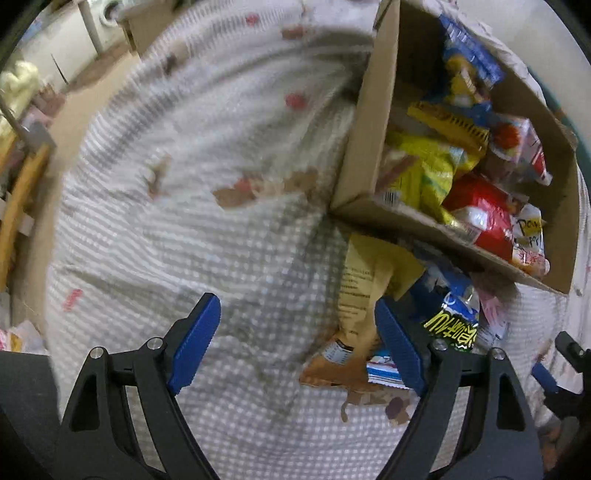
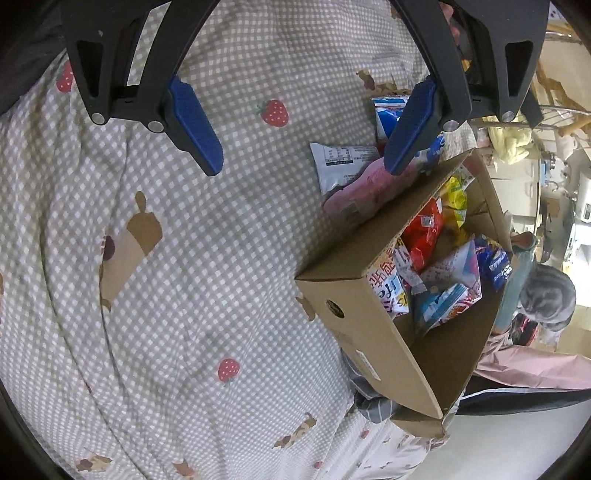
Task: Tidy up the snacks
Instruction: 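Lower both grippers to the pile and grasp the brown paper bag with the left gripper, then lift the brown paper bag with the left gripper while the right grasps the red-white bar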
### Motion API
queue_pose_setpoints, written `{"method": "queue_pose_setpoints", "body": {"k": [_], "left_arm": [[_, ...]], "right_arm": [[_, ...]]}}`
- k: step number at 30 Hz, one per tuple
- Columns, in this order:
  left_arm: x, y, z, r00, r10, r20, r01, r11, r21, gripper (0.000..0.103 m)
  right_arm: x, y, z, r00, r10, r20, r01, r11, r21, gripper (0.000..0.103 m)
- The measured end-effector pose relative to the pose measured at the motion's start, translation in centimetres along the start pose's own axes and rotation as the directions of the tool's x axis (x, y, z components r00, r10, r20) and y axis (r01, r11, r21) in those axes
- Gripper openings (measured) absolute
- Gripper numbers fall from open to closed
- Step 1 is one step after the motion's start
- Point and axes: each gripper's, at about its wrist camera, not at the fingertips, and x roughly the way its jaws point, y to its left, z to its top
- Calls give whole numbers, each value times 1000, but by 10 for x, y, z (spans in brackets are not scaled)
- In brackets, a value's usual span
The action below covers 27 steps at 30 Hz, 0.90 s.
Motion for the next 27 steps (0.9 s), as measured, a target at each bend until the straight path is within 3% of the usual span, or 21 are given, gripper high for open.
{"method": "queue_pose_setpoints", "body": {"k": [4,8,9,10,13,17,20,21,27], "left_arm": [[10,-11,-7,998,-35,-53,37,999,39,80],[16,-26,-12,996,-21,-85,31,993,110,80],[19,-27,-13,996,-19,-92,29,994,109,74],[22,-29,-13,995,-17,-100,28,994,107,60],[25,-30,-14,993,-29,-114,41,993,109,39],[28,-41,-14,994,-9,-110,24,991,134,31],[28,-44,-14,994,-14,-107,27,992,125,28],[26,-44,-13,994,-15,-104,27,992,120,27],[4,-39,-8,999,-3,-48,7,995,101,26]], "right_arm": [[17,11,2,999,-7,-37,6,1000,-27,92],[43,23,1,994,-28,-107,21,997,-68,92],[53,30,2,991,-46,-125,33,994,-104,90],[60,36,2,989,-57,-139,38,990,-136,87],[83,57,-1,979,-87,-183,42,971,-236,77],[104,66,-5,974,-110,-196,54,962,-269,75],[106,66,-4,978,-89,-188,38,965,-258,52],[103,65,-4,979,-77,-189,28,968,-250,38],[79,69,-21,982,-26,-186,-24,965,-260,16]]}}
